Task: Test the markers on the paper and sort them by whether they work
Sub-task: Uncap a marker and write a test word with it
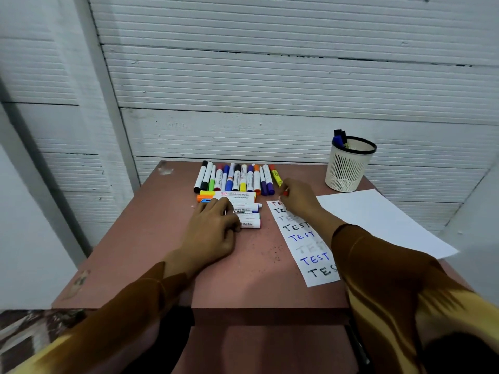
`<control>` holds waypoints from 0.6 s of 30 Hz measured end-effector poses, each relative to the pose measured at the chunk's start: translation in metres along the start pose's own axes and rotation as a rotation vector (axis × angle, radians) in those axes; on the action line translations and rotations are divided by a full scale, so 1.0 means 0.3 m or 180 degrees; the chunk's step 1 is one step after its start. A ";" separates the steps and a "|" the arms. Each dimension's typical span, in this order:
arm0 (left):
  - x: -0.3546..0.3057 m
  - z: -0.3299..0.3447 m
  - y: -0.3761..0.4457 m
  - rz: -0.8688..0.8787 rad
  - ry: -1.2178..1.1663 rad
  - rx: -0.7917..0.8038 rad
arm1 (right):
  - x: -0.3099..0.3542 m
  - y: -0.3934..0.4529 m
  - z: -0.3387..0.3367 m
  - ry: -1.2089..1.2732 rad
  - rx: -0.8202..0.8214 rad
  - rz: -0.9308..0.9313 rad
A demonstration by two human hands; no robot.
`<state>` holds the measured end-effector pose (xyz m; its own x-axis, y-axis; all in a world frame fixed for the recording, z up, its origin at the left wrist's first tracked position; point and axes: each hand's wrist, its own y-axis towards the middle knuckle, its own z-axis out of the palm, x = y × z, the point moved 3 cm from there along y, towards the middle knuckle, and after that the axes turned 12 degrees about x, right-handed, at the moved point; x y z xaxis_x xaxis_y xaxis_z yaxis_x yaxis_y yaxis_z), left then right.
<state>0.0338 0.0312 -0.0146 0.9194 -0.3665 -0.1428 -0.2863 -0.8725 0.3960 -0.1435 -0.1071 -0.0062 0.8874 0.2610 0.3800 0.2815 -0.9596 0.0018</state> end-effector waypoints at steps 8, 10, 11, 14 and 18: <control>-0.008 -0.011 -0.003 -0.0038 0.0049 -0.0004 | -0.096 -0.051 -0.063 0.1960 -0.0814 0.0704; -0.011 -0.014 -0.006 -0.0042 0.0094 0.0037 | -0.122 -0.075 -0.064 0.2469 -0.0891 0.0766; -0.015 -0.016 -0.006 -0.0038 0.0108 0.0070 | -0.130 -0.096 -0.068 0.2701 -0.0903 0.0748; -0.018 -0.014 -0.003 0.0011 0.0195 0.0241 | -0.120 -0.169 -0.079 0.3346 -0.0739 0.0503; -0.027 -0.006 0.006 0.0111 0.0367 0.0347 | -0.082 -0.275 -0.092 0.3719 -0.0272 0.0035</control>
<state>0.0265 0.0332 -0.0110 0.9315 -0.3631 -0.0230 -0.3404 -0.8921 0.2972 -0.1986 -0.0372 0.0099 0.0021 0.0397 0.9992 0.2110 -0.9767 0.0383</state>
